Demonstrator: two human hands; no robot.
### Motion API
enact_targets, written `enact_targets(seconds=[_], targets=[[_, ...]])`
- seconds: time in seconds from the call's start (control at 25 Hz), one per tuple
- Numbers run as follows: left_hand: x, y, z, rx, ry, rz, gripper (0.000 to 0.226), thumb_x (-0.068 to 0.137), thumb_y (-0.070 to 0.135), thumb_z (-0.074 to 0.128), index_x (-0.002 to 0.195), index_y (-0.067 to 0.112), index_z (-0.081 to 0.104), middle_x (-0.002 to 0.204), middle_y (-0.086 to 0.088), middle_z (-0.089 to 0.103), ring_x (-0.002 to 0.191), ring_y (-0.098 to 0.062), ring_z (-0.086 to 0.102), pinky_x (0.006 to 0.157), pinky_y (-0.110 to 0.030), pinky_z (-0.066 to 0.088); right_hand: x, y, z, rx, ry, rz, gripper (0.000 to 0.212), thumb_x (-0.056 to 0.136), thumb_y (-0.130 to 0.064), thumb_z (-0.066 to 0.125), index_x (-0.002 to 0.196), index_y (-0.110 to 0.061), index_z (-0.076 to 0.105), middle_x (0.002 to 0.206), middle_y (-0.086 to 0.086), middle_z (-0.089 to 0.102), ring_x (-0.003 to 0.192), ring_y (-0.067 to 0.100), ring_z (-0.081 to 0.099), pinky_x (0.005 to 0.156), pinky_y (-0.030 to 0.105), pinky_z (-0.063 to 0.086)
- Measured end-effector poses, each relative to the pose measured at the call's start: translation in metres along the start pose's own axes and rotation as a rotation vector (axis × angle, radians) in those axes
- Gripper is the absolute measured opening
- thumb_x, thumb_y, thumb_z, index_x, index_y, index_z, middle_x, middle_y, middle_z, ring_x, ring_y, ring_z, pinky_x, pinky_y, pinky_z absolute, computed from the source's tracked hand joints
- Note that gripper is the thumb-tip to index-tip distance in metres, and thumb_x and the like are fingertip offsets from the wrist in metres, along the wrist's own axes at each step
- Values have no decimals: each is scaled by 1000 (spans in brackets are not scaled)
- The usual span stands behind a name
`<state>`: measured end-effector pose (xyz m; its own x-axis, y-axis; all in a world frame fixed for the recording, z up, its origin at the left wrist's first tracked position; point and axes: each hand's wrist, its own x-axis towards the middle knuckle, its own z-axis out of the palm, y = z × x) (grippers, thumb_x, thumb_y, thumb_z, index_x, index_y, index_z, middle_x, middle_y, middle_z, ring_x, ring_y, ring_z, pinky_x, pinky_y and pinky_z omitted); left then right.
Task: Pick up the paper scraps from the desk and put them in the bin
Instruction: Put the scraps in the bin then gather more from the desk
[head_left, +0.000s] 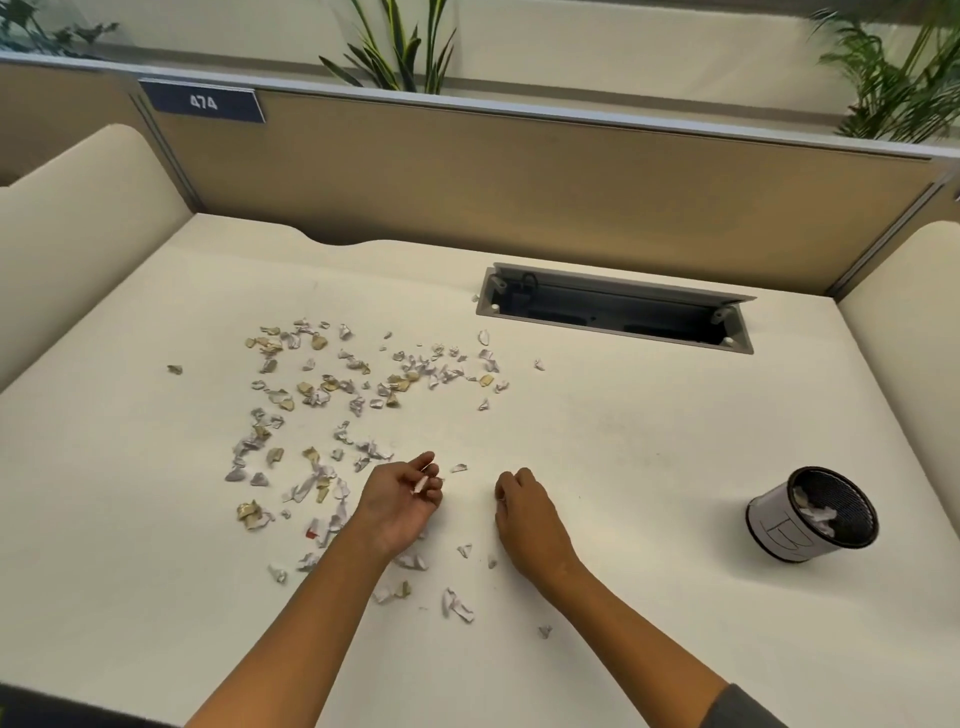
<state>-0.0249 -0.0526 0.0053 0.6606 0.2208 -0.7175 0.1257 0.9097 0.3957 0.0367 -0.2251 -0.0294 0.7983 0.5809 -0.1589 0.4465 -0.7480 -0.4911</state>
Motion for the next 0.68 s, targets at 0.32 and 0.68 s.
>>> enact_targets(seconds=[0.32, 0.68], targets=[[0, 9, -10, 127, 69, 35, 38, 100, 25, 38, 101, -2, 64, 89, -15, 64, 70, -19, 52, 66, -27, 42, 27, -85, -18, 457, -38, -58, 7, 91, -23, 65, 94, -19, 70, 94, -8, 70, 84, 4, 65, 72, 16, 49], [2, 60, -46, -74, 286, 196, 27, 97, 7, 34, 79, 4, 53, 66, -6, 46, 56, -16, 40, 52, -22, 29, 90, -111, 4, 206, -178, -149, 36, 100, -23, 51, 136, -17, 53, 141, 4, 53, 129, 20, 51, 108, 31, 40]])
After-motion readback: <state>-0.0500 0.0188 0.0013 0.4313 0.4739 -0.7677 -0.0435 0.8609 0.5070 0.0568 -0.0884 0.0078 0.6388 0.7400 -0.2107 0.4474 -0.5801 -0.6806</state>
